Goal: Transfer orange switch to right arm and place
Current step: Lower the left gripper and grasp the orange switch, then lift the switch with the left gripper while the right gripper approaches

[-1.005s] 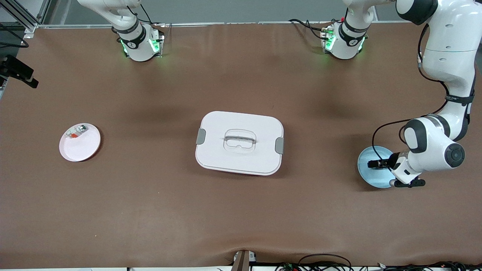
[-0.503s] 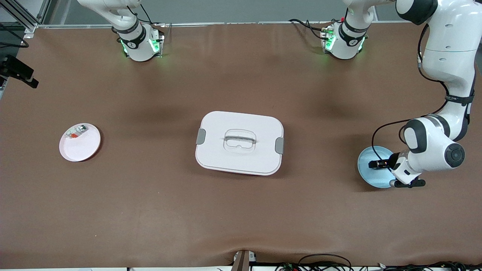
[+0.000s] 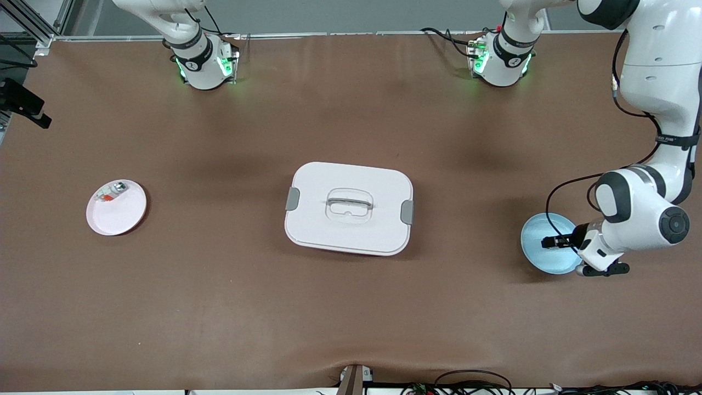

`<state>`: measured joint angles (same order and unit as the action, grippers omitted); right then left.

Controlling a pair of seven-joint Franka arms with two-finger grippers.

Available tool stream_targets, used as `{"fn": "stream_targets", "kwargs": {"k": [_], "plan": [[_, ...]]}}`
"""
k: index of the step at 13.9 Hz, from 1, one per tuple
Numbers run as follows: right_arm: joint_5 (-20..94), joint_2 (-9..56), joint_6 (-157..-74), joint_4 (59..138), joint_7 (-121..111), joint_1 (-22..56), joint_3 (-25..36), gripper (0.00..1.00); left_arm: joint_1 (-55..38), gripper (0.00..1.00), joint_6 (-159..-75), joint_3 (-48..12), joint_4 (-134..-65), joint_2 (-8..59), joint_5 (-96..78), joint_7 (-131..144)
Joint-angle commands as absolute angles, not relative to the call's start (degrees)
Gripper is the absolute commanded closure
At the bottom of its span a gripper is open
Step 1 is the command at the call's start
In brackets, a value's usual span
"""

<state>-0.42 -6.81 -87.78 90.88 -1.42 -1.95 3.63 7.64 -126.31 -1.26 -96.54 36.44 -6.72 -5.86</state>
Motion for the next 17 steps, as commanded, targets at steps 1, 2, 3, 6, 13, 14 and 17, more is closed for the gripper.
{"fn": "stream_targets", "kwargs": {"k": [1,2,3,6,13,14,17], "plan": [[-0.62,-5.71,-87.27,88.86,-1.67,-2.72,3.25,0.00,7.73,0.73,-122.88,-1.49,-97.03,33.31,-7.82,-4.40],[-0.70,-5.71,-87.28,88.86,-1.67,-2.72,3.25,0.00,7.56,0.73,-122.44,-1.49,-97.03,32.53,-7.82,-3.44],[-0.70,-5.28,-87.10,88.94,-1.67,-2.72,3.34,0.00,7.47,0.73,-121.91,-1.76,-97.03,31.82,-7.82,-1.86],[-0.79,-3.61,-87.27,88.86,-1.85,-2.72,3.34,0.00,7.56,0.73,-121.29,-4.30,-96.94,30.15,-7.82,5.51],[-1.40,2.20,-87.27,87.54,-1.93,-2.73,3.43,0.00,7.65,0.73,-112.87,-8.78,-94.41,25.58,-7.91,16.68],[-1.06,2.20,-87.45,87.54,-1.93,-2.90,3.34,0.00,7.65,0.73,-110.42,-9.66,-93.18,25.05,-7.91,18.44],[-1.41,2.46,-87.54,87.45,-1.93,-2.55,3.34,0.00,7.65,0.73,-104.17,-13.52,-88.87,24.17,-7.91,25.20]]}}
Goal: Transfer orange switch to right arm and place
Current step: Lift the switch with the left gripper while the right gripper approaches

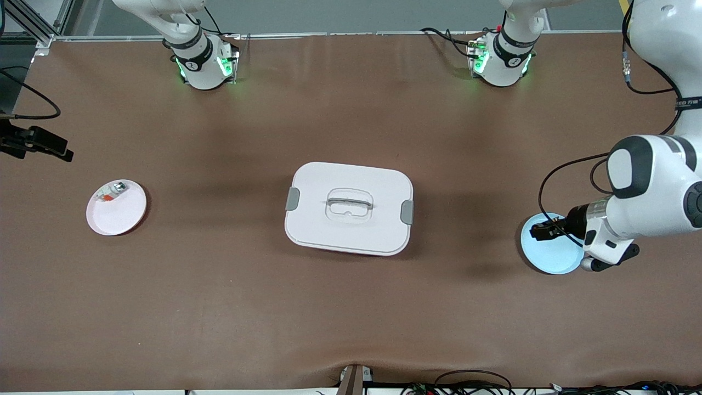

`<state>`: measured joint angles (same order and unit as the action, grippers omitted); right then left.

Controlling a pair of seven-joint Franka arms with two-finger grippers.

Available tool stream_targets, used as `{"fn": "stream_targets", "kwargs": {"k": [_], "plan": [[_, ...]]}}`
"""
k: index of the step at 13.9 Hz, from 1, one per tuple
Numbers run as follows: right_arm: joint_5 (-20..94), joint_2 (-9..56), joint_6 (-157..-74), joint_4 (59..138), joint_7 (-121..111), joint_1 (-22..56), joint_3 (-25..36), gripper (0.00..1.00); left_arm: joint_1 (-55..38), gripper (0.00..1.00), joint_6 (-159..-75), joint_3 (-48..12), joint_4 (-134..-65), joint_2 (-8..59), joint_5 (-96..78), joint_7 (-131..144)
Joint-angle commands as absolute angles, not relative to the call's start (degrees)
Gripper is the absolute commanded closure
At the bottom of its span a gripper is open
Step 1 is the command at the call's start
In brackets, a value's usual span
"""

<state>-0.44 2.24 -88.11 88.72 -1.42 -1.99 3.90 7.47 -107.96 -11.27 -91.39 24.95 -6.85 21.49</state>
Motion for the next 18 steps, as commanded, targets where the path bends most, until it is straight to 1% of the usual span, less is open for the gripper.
{"fn": "stream_targets", "kwargs": {"k": [1,3,5,7,8,11,15,16,18], "plan": [[-0.97,2.98,-87.97,87.45,-1.85,-2.81,3.34,0.00,7.91,0.73,-102.76,-15.10,-87.29,24.08,-8.69,27.83],[-0.79,5.88,-88.59,87.36,-1.93,-2.99,3.43,0.00,7.74,0.73,-101.78,-16.87,-85.00,24.00,-12.20,32.85],[-1.05,5.98,-88.77,87.36,-1.93,-2.99,3.43,0.00,7.65,0.73,-101.78,-19.23,-84.64,22.59,-14.05,36.72],[-0.88,6.50,-88.94,87.36,-1.93,-3.07,3.43,0.00,7.65,0.73,-101.78,-22.57,-84.55,21.10,-14.85,42.42],[-0.79,7.81,-89.29,87.36,-1.93,-3.25,3.43,0.00,7.73,0.73,-101.78,-24.41,-84.64,20.31,-15.38,45.76],[-0.62,8.88,-89.21,87.45,-1.85,-3.17,3.43,0.00,7.30,0.73,-102.30,-30.92,-84.55,20.21,-15.65,57.27],[-0.27,9.23,-89.12,88.15,-1.84,-2.55,3.17,0.00,6.07,0.73,-107.12,-36.64,-83.67,20.30,-16.08,67.99],[1.82,9.14,-89.03,88.50,-1.67,-2.55,3.25,0.00,5.80,0.73,-108.79,-38.39,-83.67,20.39,-16.08,71.86],[9.81,8.18,-88.94,90.60,-1.76,-2.99,3.51,0.00,3.97,0.73,-113.09,-39.90,-83.67,20.65,-15.47,77.75]]}}
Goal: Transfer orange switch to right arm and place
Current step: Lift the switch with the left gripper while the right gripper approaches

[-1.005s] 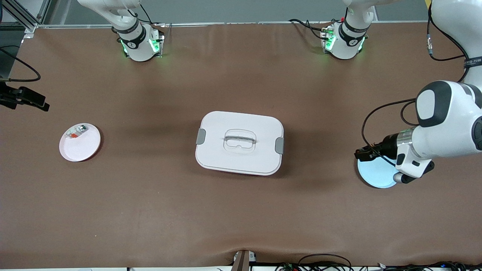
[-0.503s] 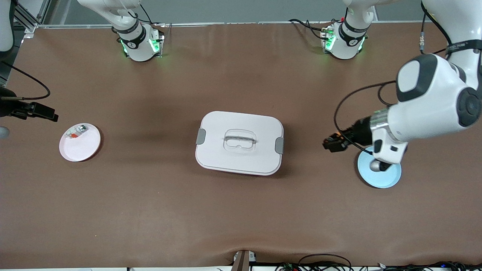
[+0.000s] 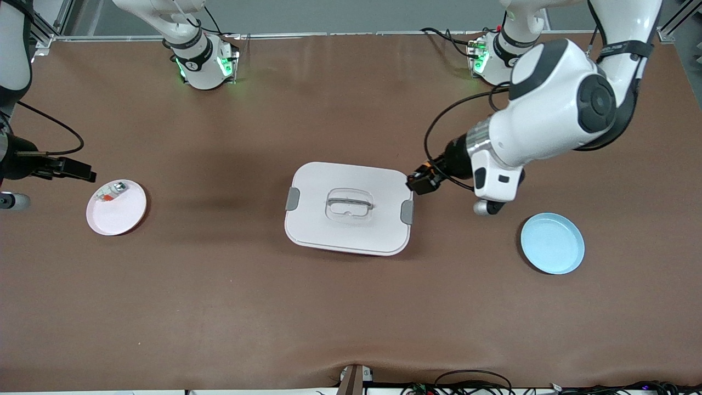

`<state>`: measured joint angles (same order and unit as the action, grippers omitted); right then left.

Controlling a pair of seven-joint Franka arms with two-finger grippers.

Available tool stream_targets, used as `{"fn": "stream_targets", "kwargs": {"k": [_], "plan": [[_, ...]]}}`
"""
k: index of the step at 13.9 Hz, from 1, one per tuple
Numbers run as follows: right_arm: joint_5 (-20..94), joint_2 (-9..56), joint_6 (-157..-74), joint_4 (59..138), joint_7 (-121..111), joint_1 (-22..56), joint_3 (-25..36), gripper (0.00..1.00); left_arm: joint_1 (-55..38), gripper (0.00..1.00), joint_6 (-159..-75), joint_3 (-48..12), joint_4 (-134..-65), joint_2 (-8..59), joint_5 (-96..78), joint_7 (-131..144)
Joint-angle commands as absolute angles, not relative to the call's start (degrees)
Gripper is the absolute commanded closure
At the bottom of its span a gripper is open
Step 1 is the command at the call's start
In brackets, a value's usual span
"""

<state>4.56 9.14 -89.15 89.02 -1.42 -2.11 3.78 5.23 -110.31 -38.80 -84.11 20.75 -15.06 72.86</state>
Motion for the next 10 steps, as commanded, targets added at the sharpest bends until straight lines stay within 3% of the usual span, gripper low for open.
{"fn": "stream_targets", "kwargs": {"k": [1,10], "plan": [[11.76,7.65,-88.77,91.14,-1.67,-2.99,3.52,0.00,1.95,0.73,-115.55,-39.82,-83.67,20.83,-15.21,81.00],[34.71,-0.69,-98.24,103.51,-2.46,0.86,3.08,0.00,-8.16,0.73,-131.39,-39.38,-83.76,24.95,-15.12,100.17]]}}
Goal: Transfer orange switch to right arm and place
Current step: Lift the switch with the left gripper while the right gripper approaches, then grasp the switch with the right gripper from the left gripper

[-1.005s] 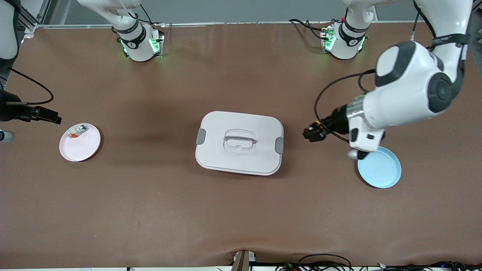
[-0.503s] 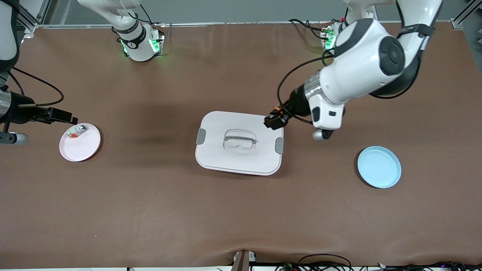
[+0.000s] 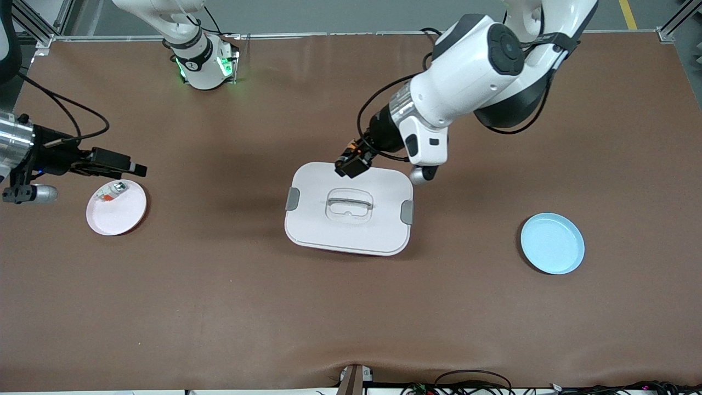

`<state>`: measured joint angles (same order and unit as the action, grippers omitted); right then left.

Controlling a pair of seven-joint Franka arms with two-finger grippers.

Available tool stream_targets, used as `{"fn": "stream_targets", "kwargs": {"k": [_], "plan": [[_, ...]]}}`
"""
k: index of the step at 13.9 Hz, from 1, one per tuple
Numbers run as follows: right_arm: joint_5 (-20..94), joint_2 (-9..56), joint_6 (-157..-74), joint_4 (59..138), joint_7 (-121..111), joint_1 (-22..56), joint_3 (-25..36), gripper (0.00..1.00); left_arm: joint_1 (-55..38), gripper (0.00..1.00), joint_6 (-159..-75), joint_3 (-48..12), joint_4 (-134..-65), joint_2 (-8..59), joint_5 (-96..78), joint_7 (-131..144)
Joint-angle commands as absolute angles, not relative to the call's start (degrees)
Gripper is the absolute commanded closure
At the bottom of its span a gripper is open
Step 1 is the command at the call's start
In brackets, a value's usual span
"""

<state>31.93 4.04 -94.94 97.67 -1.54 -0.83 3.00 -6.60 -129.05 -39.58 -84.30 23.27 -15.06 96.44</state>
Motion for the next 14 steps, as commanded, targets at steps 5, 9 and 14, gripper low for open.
{"fn": "stream_targets", "kwargs": {"k": [5,9,14], "plan": [[44.10,-5.36,-108.62,111.70,-3.60,9.83,3.08,0.00,-10.98,0.73,-135.70,-39.29,-83.76,27.16,-14.59,112.31],[51.13,-5.01,-112.41,113.20,-3.69,14.15,3.08,0.00,-13.18,0.73,-138.95,-39.20,-83.67,27.60,-14.41,115.83],[53.88,-4.83,-114.52,113.55,-3.60,17.83,3.08,0.00,-13.45,0.73,-140.27,-39.20,-83.76,27.69,-14.41,117.33]]}}
